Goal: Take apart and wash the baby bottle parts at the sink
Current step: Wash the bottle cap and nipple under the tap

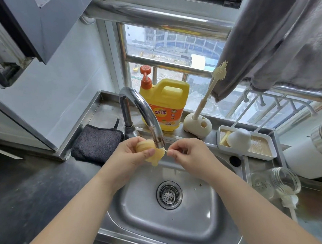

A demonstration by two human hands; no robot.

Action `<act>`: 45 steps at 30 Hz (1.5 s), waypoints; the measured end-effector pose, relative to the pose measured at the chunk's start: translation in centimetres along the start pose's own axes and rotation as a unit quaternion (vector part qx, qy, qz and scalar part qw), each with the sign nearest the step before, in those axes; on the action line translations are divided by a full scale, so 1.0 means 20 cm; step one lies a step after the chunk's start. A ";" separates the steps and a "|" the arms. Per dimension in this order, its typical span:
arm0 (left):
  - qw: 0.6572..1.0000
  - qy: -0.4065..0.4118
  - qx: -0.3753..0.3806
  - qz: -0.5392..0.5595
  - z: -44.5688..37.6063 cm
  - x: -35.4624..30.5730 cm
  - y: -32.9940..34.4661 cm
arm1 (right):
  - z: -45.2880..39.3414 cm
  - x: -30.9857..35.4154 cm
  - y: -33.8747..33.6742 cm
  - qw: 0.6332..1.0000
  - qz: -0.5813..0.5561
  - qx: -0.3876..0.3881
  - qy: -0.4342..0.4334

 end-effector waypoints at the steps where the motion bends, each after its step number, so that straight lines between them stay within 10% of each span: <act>1: 0.998 -0.010 -0.003 0.056 0.00 0.01 0.00 | 0.01 -0.02 0.00 1.000 -0.012 0.002 0.010; 11: 0.985 -0.103 -0.026 0.139 0.02 0.13 0.00 | 0.05 -0.15 0.05 0.995 0.044 0.029 0.081; 24: 0.890 0.057 -0.071 -0.447 0.04 -0.02 0.03 | 0.10 0.03 0.02 0.992 0.125 0.000 0.016; 45: 0.891 0.109 -0.078 -0.435 0.07 -0.09 0.10 | 0.14 -0.05 0.05 0.984 0.015 0.051 0.171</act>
Point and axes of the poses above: each hand's wrist, its own z-axis away from the middle knuckle, its own y-axis out of the palm, x = y × z, the point moved 10 cm from there along -z, towards the middle knuckle, and after that the axes turned 7 degrees about -z, right-handed, at the moved point
